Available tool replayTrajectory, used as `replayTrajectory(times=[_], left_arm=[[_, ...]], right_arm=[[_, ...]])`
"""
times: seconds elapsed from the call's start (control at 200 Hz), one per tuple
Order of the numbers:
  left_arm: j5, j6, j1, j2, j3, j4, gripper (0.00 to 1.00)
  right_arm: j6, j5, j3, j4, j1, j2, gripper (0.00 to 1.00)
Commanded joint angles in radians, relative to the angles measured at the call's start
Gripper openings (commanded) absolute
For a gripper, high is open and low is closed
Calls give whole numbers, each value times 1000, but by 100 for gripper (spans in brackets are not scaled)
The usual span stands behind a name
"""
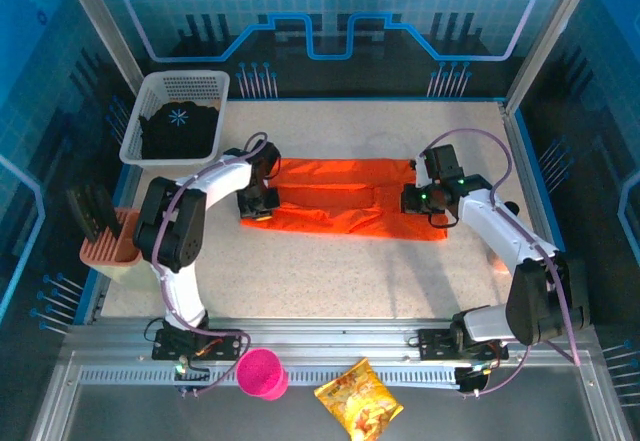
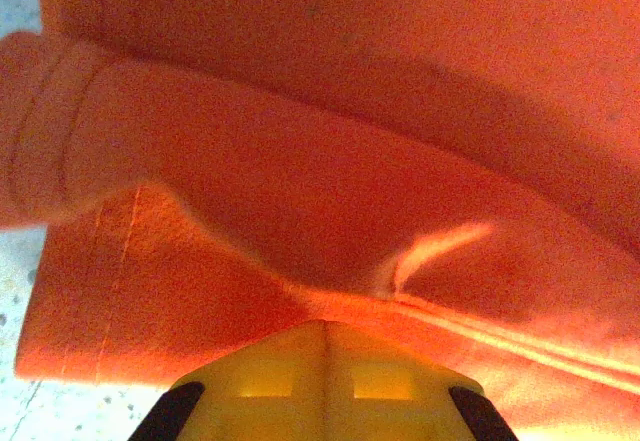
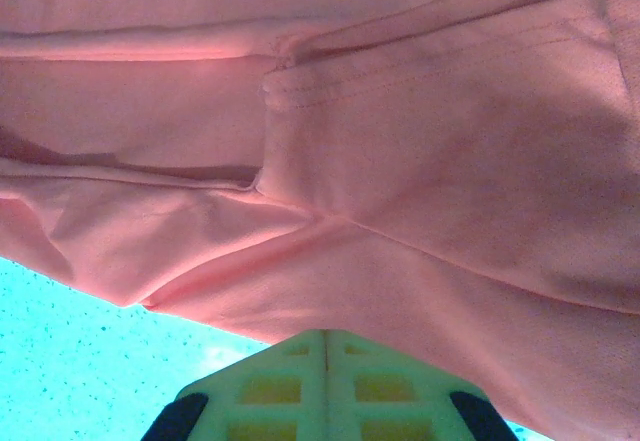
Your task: Fold and stack the t-shirts
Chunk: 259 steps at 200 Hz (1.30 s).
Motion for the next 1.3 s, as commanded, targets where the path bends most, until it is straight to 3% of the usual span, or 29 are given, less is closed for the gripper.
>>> replayTrajectory(times=[0.0,0.45,0.616,0.856,1.076,1.291], left_arm=[[-27,-2,2,39,49,32,0],[-33,-17,19,194,105,27,0],[-3,-11,19,172,109,19,0],[5,64,-2,83,399,-122,0],[-27,112,-1,330,715,-204,0],[-13,58,-1,513,758,-179,0]], right_arm=[[10,-15,2,-27,0,-11,0],[6,-16,-4,-24,0,17,0],[19,25,-21,-24,-1,19,0],[123,105,-24,-11,-20,116,0],[249,205,-34,11,-24,165,0],[279,279,-8,-30,-26,237,0]])
